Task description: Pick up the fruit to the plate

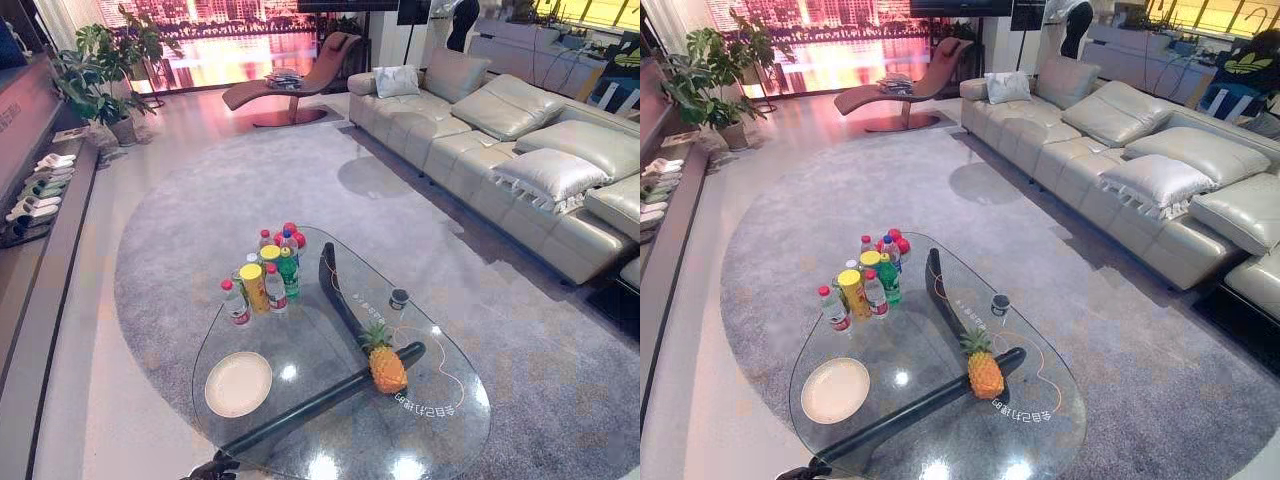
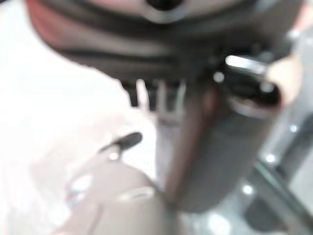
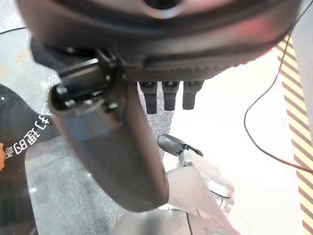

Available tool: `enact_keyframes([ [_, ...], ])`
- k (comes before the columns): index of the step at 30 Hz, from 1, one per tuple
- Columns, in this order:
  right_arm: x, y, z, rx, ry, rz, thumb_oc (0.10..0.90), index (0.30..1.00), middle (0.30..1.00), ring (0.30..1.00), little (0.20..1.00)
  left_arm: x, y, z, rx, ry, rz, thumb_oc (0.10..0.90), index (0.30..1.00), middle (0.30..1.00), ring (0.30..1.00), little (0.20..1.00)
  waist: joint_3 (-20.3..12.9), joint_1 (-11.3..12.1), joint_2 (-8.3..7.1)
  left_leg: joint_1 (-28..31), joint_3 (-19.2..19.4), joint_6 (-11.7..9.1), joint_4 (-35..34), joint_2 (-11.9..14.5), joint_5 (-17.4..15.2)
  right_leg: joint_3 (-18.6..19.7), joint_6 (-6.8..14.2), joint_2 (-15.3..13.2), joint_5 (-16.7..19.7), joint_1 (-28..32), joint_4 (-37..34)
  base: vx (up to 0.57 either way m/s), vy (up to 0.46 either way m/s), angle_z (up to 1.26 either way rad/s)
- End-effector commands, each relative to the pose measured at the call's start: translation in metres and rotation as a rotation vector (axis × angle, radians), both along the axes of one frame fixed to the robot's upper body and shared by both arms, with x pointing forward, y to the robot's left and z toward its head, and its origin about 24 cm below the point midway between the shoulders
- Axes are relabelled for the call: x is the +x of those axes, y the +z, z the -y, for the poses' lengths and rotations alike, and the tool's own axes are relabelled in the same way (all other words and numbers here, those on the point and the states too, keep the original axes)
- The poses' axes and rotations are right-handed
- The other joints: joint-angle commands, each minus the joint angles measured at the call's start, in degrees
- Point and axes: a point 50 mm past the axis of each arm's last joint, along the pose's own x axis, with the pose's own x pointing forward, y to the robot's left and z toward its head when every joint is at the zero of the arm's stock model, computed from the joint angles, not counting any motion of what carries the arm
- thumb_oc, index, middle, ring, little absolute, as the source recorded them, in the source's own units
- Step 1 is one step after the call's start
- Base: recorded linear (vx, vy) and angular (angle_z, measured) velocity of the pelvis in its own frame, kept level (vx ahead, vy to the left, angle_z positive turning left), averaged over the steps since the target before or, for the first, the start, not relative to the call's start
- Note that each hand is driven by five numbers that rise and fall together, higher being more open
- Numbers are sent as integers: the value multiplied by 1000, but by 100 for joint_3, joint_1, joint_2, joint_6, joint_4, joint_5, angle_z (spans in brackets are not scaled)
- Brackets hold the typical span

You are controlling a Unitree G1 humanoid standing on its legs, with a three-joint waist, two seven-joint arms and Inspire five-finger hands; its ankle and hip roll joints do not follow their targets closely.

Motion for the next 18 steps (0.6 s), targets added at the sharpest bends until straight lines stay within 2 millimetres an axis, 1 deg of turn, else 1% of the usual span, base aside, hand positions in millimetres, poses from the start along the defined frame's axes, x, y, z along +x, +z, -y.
enact_keyframes([
  [1,16,4,4,-8,-23,22,800,900,900,900,900,17,1,8,-35,-17,11,800,900,900,900,900,274,166,109,125,264,-220,38,461,25,-190,241,-384,510,-82,7,-25,-4,-49],
  [3,16,4,4,-9,-26,22,800,900,900,900,900,21,2,9,-31,-37,35,800,900,900,900,900,276,165,116,128,272,-221,38,461,22,-188,246,-383,512,-88,7,0,0,0],
  [8,17,4,4,-11,-35,25,800,900,900,900,900,23,3,7,-17,-27,44,800,900,900,900,900,271,164,125,117,275,-227,38,463,28,-182,246,-386,515,-105,7,0,0,0],
  [18,15,5,9,-35,-91,47,800,900,900,900,900,20,2,6,-20,-22,29,800,900,900,900,900,279,145,119,144,282,-208,38,457,16,-152,232,-368,501,-82,7,0,0,0],
])
